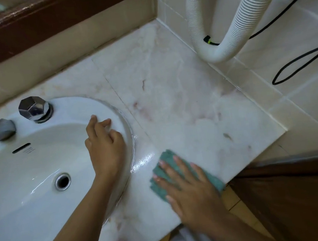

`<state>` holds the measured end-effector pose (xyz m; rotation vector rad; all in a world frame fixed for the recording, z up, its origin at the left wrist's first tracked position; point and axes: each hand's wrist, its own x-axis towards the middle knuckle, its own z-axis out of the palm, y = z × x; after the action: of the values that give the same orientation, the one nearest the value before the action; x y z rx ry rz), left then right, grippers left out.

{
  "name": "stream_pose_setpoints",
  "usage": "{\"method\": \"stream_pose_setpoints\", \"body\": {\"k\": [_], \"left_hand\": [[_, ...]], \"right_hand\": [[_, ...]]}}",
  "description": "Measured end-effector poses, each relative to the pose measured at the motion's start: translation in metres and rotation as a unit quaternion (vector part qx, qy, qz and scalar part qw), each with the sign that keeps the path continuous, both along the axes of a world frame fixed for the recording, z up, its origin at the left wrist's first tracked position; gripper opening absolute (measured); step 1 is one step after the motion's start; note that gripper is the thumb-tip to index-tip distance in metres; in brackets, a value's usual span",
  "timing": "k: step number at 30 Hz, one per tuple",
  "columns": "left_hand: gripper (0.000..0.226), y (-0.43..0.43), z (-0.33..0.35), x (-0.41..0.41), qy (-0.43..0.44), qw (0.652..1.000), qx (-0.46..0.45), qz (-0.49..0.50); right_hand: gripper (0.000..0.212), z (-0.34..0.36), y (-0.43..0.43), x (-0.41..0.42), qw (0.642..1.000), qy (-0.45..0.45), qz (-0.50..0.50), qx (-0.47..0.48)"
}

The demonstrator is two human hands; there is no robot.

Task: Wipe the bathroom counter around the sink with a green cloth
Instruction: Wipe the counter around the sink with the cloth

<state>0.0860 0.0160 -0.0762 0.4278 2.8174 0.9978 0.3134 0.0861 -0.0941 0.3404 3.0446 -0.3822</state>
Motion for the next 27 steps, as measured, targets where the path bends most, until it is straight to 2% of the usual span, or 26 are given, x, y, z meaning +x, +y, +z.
{"method": "stream_pose_setpoints", "body": {"k": [2,4,7,9,11,14,17,19,21,23,27], "left_hand": [[0.036,0.001,0.001,0.001,-0.003,1.0,0.001,0.003],[0.034,0.003,0.003,0.002,-0.003,1.0,0.001,0.008],[0.034,0.004,0.005,0.003,-0.002,1.0,-0.002,0.013],[0.035,0.005,0.004,0.004,-0.001,1.0,-0.003,0.013],[0.036,0.003,0.003,0.003,-0.002,1.0,-0.003,0.012],[0.036,-0.002,-0.001,0.0,0.007,1.0,-0.005,0.0],[0.036,-0.005,-0.005,-0.001,0.01,1.0,-0.004,-0.009],[0.035,-0.006,-0.007,-0.003,0.007,1.0,0.001,-0.008],[0.033,-0.005,-0.008,-0.005,0.015,1.0,0.002,-0.005],[0.033,-0.003,-0.008,-0.006,0.019,1.0,-0.001,-0.002],[0.032,0.0,-0.007,-0.005,0.02,1.0,-0.004,0.0]], "right_hand": [[0.057,-0.003,0.063,0.022,0.997,-0.003,-0.064,0.039],[0.056,-0.005,0.132,0.016,0.98,-0.044,-0.181,0.07],[0.058,-0.01,0.191,-0.037,0.946,-0.044,-0.312,0.071],[0.06,-0.014,0.187,-0.087,0.936,-0.03,-0.345,0.062],[0.063,-0.016,0.148,-0.127,0.95,-0.016,-0.31,0.038],[0.057,-0.015,0.044,-0.134,0.985,0.031,-0.171,0.018],[0.057,-0.002,-0.008,-0.057,1.0,0.012,-0.019,0.002],[0.058,0.0,0.024,0.004,1.0,-0.007,-0.007,0.016],[0.058,-0.001,0.083,0.038,0.994,-0.026,-0.091,0.06],[0.056,-0.002,0.14,0.039,0.975,-0.058,-0.203,0.063],[0.057,-0.009,0.177,-0.027,0.934,-0.054,-0.349,0.059]]}}
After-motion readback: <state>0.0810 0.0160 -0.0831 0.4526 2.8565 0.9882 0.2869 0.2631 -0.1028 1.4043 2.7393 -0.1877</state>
